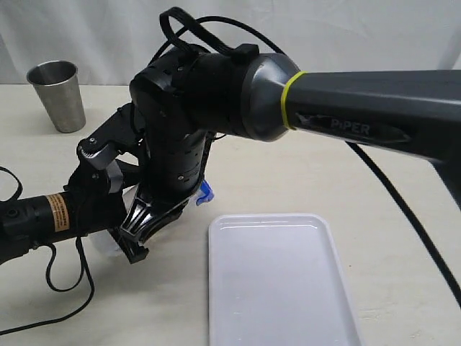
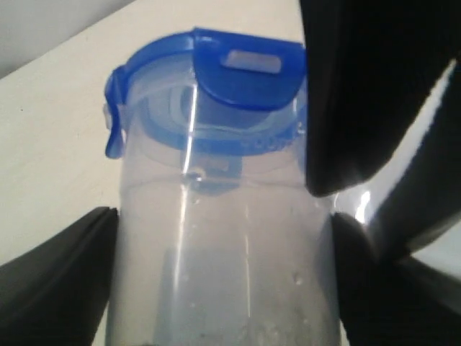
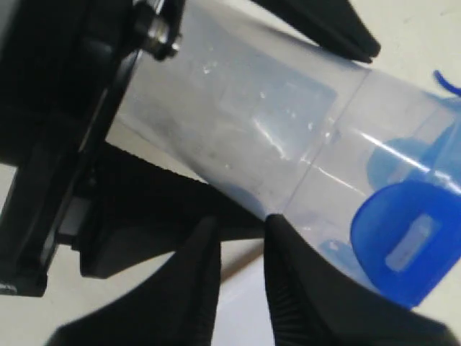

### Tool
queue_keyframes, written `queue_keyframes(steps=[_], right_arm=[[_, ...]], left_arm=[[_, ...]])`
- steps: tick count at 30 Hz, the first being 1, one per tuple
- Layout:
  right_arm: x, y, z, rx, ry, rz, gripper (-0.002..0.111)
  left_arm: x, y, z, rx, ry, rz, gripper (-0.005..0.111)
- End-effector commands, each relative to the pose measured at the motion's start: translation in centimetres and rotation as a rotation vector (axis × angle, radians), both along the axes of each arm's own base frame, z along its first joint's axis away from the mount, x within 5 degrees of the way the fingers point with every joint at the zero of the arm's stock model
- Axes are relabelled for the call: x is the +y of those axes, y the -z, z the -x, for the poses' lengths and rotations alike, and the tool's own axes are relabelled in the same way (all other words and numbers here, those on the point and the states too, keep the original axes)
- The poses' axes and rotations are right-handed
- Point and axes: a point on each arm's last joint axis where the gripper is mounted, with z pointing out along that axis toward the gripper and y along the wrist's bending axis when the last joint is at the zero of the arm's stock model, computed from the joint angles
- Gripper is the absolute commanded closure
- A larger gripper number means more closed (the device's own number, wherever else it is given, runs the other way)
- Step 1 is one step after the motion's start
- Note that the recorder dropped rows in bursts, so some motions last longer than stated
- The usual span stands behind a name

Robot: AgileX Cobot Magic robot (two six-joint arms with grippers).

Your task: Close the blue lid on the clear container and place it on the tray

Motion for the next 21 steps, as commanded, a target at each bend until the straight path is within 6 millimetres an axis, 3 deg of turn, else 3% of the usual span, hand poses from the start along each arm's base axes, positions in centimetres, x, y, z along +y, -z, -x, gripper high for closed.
queue_keyframes(steps=[1, 6, 14, 21], right_arm=[[0.3, 0.6, 0.1, 0.002, -0.007, -0.012, 0.085], [-0.1, -1.4, 0.1, -0.033, -0.020, -0.047, 0.085], [-2.4, -8.0, 0.8, -0.119, -0.008, -0.174, 0.085], [-4.1, -12.8, 2.6, -0.051, -0.091, -0.368, 0.085]], left_arm=[[-0.6, -1.7, -0.2, -0.081, 0.024, 0.123, 0.107], [-0.6, -1.7, -0.2, -0.080, 0.020, 0.123, 0.107], [-0.5, -1.7, -0.2, -0.078, 0.020, 0.120, 0.107], [-0.5, -1.7, -0.2, -0.086, 0.023, 0.113, 0.107]])
